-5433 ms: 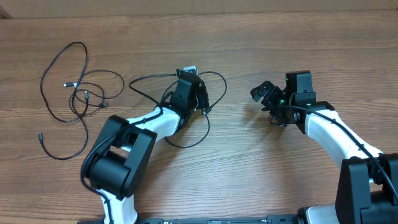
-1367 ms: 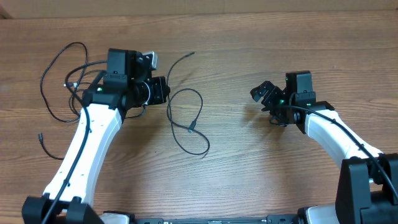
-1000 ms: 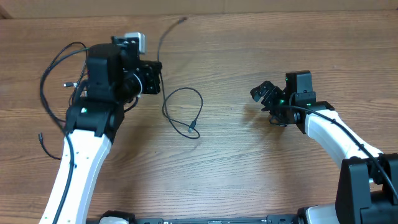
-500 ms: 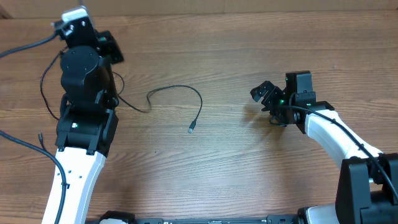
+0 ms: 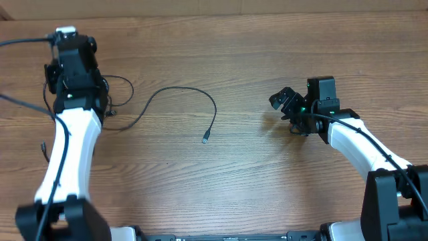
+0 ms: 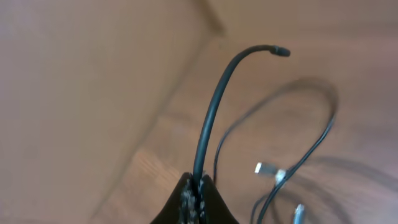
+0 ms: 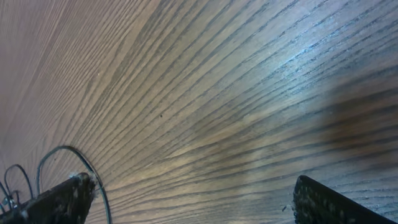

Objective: Untangle cables

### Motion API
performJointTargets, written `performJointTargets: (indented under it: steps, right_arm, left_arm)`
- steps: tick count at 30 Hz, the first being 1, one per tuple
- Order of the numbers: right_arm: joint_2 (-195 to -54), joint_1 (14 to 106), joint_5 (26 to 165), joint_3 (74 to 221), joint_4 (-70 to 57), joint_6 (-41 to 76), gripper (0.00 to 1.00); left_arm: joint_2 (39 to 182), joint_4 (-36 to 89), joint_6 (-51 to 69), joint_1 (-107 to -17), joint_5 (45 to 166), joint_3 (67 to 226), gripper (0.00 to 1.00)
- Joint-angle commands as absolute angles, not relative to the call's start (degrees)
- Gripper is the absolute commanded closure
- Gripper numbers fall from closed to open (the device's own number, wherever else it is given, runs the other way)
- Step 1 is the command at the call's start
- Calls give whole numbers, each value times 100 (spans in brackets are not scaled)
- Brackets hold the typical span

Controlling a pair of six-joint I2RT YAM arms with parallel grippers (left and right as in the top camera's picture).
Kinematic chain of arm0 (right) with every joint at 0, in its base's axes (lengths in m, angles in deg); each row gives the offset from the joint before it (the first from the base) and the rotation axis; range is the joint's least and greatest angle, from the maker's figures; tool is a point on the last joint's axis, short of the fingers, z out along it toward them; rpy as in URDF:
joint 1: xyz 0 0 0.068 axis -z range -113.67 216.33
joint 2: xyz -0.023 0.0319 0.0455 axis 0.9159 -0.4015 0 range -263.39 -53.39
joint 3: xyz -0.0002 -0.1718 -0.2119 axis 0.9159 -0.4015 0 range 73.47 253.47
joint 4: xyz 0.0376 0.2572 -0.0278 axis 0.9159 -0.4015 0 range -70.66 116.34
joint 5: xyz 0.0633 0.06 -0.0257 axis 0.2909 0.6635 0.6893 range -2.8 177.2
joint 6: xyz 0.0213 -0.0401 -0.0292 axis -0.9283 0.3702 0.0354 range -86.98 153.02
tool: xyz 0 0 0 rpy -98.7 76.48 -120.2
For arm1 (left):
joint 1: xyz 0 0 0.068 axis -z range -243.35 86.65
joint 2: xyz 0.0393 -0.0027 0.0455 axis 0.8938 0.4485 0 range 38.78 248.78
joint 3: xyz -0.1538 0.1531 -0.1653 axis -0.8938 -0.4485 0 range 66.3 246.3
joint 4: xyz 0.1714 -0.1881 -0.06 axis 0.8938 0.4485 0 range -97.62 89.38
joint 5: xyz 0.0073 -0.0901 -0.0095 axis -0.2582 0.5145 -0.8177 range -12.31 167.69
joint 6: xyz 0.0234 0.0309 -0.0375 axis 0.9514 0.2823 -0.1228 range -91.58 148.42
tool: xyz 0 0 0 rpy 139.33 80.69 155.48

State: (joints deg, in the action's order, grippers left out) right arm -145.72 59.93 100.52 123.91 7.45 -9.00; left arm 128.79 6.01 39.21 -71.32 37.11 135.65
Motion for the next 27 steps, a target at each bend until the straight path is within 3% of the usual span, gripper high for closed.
performJointTargets:
  steps: [1,4,7,9,22,27]
  right_arm:
    - [-14605,6002,10081,12367,782,-918,0]
    - [-14605,6002,10081,12367,782,-918,0]
    - [-14605,6002,10081,12367,782,-918,0]
    - [-14605,6002,10081,12367,782,-918,0]
    - [-14605,6002,10081,12367,782,-918,0]
    - [-14605,6002,10081,12367,782,-918,0]
  left_arm:
    - [13297,734,3986,-7307,3735,13595,96]
    - [13502,809,3954,-7309,3995,13595,94]
    - [13539,861,3954,-7305,4771,13595,32]
    - [13539,889,3956,-7303,5344,13595,26]
    - [13542,1289,3892,-7292,10338,13593,18]
    - [13546,1519,3221,-7154,10605,13589,17]
